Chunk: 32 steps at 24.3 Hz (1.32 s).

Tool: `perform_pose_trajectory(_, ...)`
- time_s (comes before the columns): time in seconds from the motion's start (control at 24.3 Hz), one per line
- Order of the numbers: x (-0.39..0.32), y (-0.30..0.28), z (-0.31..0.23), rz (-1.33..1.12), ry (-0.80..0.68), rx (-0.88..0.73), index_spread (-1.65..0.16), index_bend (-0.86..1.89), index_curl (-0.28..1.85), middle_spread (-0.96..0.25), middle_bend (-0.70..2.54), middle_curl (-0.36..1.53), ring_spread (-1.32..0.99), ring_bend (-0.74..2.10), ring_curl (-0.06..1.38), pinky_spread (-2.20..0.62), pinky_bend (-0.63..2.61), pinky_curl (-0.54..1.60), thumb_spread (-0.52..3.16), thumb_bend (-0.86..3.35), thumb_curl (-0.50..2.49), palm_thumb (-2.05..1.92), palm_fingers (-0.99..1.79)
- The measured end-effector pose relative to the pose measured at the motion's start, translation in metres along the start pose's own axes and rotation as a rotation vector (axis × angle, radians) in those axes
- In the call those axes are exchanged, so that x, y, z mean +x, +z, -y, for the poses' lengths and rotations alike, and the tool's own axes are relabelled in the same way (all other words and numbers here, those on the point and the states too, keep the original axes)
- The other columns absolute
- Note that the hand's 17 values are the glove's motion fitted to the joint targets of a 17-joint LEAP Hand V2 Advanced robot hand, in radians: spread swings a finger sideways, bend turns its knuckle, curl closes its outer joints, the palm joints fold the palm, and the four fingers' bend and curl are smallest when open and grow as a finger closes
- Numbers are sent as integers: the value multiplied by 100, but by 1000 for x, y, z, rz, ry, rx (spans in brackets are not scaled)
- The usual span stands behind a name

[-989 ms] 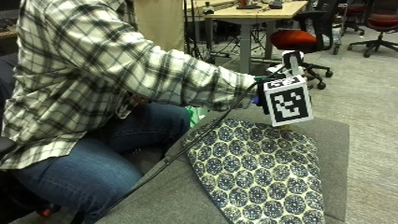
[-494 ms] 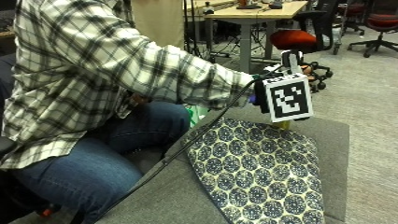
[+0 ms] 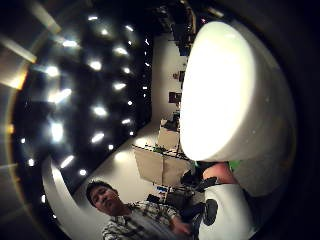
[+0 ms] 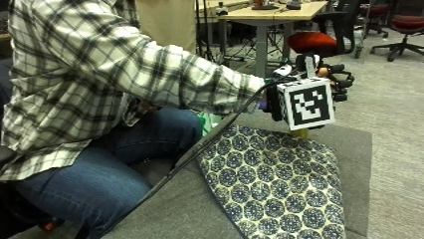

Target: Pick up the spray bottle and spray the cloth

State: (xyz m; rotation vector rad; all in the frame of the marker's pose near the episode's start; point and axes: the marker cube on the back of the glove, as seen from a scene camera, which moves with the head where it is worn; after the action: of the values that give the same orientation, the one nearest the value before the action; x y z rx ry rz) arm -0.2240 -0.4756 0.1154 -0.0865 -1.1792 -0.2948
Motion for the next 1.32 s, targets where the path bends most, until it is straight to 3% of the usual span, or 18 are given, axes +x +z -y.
perform_pose_trajectory(0.29, -13, -30, -14, -260, 45, -108, -45, 12, 28, -9, 15, 35, 3, 27, 35, 15, 53, 35, 79, -7, 56, 70, -12)
perform_pose_trajectory(0.7, -35, -94, -57, -844, 167, -252, -44, 19, 28, -11, 15, 31, 6, 23, 33, 17, 50, 33, 90, -7, 48, 53, -7)
perform_pose_trajectory(1.03, -66, -156, -155, -1087, 266, -237, -44, 17, 29, -11, 15, 28, 8, 23, 32, 18, 49, 32, 99, -5, 44, 41, -5)
perform_pose_trajectory(1.32, -78, -156, -276, -1189, 322, -170, -44, 15, 28, -11, 15, 27, 11, 23, 32, 19, 52, 31, 103, -3, 42, 39, -5)
